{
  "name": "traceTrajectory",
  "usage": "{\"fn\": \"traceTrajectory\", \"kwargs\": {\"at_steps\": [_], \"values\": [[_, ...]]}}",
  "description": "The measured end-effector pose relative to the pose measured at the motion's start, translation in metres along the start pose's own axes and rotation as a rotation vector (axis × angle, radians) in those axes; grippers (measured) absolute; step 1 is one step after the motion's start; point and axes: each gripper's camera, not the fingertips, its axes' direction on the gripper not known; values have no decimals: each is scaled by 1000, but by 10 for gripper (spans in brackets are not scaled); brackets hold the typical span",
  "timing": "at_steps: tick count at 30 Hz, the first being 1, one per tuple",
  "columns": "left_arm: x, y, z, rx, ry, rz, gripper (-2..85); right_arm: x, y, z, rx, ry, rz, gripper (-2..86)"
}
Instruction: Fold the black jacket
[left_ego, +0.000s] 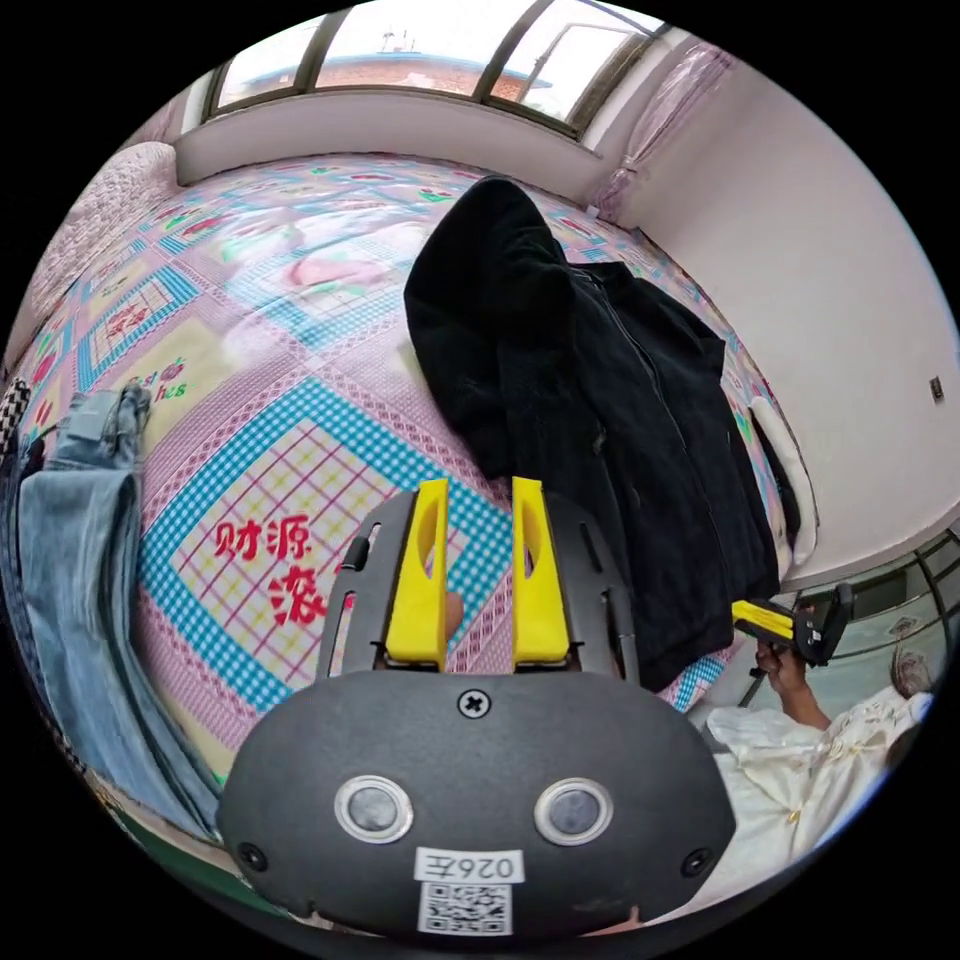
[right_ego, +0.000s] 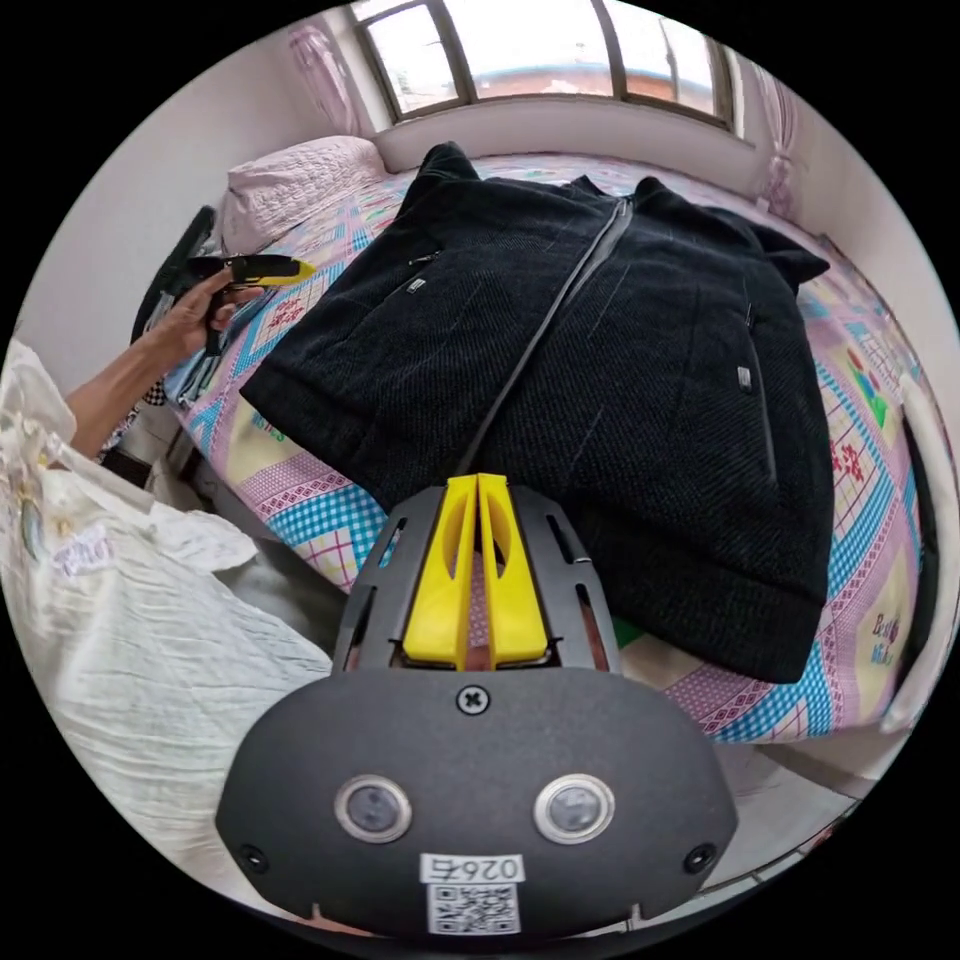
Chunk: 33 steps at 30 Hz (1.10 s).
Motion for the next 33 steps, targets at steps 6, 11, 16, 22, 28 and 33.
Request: {"fn": "traceTrajectory", "kwargs": {"at_steps": [6,11,16,22,28,33], "values": [[-20,-69,57,-59,131,-85,136,-2,0,4,-14,19,-33,-9],[-21,-93,69,-137,107,-39,60,-5,8,6,22,41,-9,-9],[-45,-75,31,-12,91,-104,42,19,15,2,24,-99,165,-9],[-97,-34,-23,67,-157,-248,-8,18,7,-31,125,-81,186,-9],[-69,-52,-48,209,5,-100,-9,40,-32,-54,267,-27,195,-9],[11,-119,-9,241,241,123,1,67,-85,-49,277,26,171,-6]]}}
